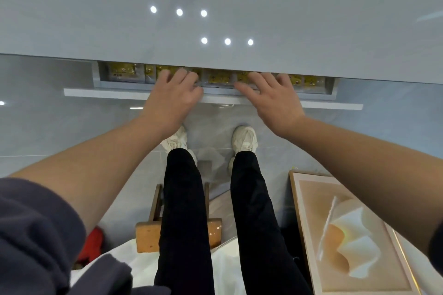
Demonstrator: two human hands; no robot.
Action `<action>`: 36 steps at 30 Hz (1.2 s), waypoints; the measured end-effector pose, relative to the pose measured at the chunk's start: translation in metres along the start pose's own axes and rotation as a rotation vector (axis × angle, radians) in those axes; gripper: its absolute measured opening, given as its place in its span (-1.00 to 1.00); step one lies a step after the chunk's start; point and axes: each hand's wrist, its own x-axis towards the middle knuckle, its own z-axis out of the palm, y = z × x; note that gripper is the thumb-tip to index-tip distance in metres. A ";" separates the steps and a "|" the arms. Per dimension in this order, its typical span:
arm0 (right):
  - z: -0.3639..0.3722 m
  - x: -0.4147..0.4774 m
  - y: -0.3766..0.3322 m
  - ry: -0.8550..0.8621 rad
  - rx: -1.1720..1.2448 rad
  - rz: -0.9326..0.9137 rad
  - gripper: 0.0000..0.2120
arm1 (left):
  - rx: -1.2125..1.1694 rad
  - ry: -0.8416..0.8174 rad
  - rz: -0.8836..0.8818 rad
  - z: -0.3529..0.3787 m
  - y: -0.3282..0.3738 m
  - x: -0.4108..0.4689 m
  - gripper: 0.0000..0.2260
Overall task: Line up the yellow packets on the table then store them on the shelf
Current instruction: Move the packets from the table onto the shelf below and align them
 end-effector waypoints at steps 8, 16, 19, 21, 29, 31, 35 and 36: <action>-0.012 0.002 0.011 0.052 -0.106 -0.014 0.05 | -0.031 0.004 -0.055 -0.011 -0.012 0.014 -0.03; -0.019 0.031 0.008 -0.110 -0.082 0.115 0.25 | 0.063 -0.067 -0.149 -0.016 -0.010 0.033 0.22; -0.020 0.036 0.012 -0.083 -0.075 0.116 0.26 | 0.062 -0.037 -0.168 -0.017 -0.012 0.039 0.24; -0.020 0.042 0.015 -0.067 -0.073 0.114 0.26 | 0.066 -0.021 -0.168 -0.018 -0.016 0.044 0.24; -0.022 0.061 0.029 -0.012 -0.040 0.087 0.16 | 0.050 0.005 -0.188 -0.024 -0.029 0.064 0.17; -0.021 0.065 0.033 0.022 -0.031 0.069 0.12 | 0.035 0.038 -0.184 -0.021 -0.031 0.067 0.08; -0.012 0.069 0.037 0.137 -0.042 0.053 0.02 | 0.016 0.116 -0.183 -0.014 -0.032 0.070 -0.06; -0.009 0.070 0.036 0.166 -0.041 0.054 0.00 | 0.020 0.123 -0.188 -0.013 -0.032 0.070 -0.09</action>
